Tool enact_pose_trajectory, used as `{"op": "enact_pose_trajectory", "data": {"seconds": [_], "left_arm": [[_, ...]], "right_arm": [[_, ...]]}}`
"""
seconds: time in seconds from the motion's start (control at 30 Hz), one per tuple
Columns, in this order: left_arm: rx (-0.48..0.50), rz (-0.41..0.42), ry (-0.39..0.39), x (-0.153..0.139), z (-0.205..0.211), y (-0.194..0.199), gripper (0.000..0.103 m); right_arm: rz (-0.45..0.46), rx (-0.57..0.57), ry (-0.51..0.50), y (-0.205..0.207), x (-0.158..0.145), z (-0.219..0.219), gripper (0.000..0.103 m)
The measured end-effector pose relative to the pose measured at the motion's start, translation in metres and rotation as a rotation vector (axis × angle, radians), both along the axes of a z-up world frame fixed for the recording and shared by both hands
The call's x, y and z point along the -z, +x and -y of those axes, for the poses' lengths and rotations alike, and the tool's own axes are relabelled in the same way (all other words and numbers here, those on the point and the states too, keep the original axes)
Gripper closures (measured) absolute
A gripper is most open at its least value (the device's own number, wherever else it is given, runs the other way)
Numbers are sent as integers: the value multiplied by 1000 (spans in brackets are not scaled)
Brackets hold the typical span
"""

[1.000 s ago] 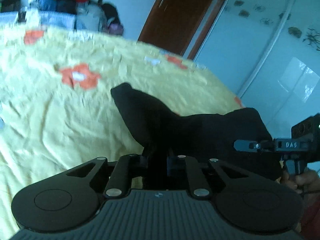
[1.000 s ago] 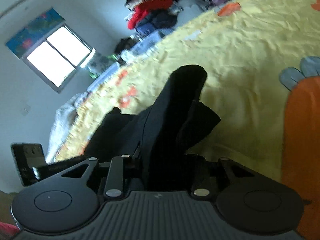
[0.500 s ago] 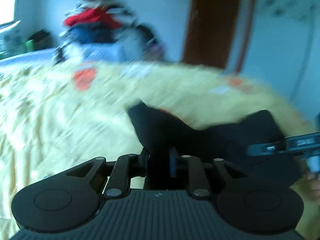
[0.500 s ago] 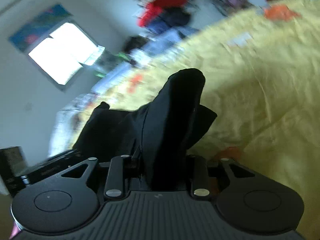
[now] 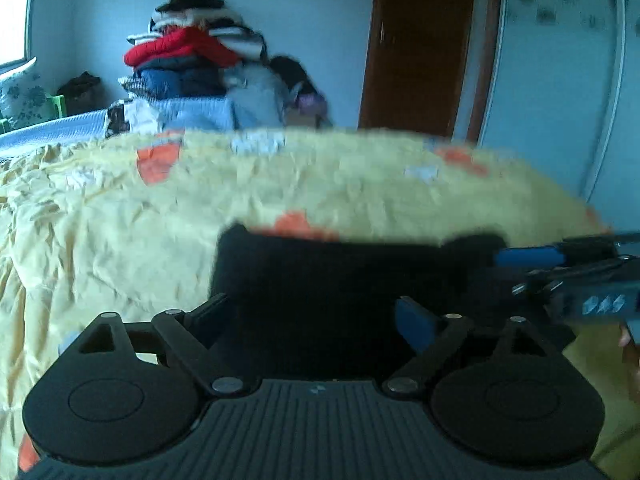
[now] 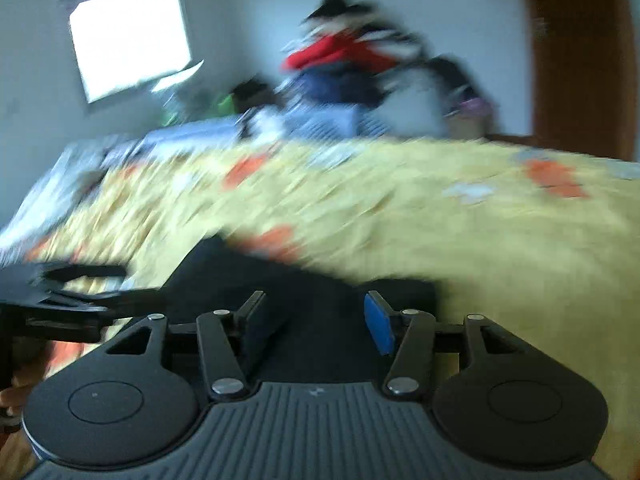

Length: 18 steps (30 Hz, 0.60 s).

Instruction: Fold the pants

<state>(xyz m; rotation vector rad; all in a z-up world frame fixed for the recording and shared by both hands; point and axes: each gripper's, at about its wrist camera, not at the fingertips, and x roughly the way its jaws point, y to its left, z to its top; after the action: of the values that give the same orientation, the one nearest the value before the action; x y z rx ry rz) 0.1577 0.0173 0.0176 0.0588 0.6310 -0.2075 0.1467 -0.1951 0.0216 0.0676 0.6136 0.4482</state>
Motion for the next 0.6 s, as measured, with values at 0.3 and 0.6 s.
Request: {"op": "enact_pose_trajectory", "data": {"seconds": [0.3, 0.6], "left_arm": [[-81, -49, -96, 54, -30, 14, 1], [-180, 89, 66, 26, -18, -45, 7]], "right_arm": [[16, 66, -47, -11, 40, -16, 49], [78, 82, -132, -26, 40, -32, 39]]}}
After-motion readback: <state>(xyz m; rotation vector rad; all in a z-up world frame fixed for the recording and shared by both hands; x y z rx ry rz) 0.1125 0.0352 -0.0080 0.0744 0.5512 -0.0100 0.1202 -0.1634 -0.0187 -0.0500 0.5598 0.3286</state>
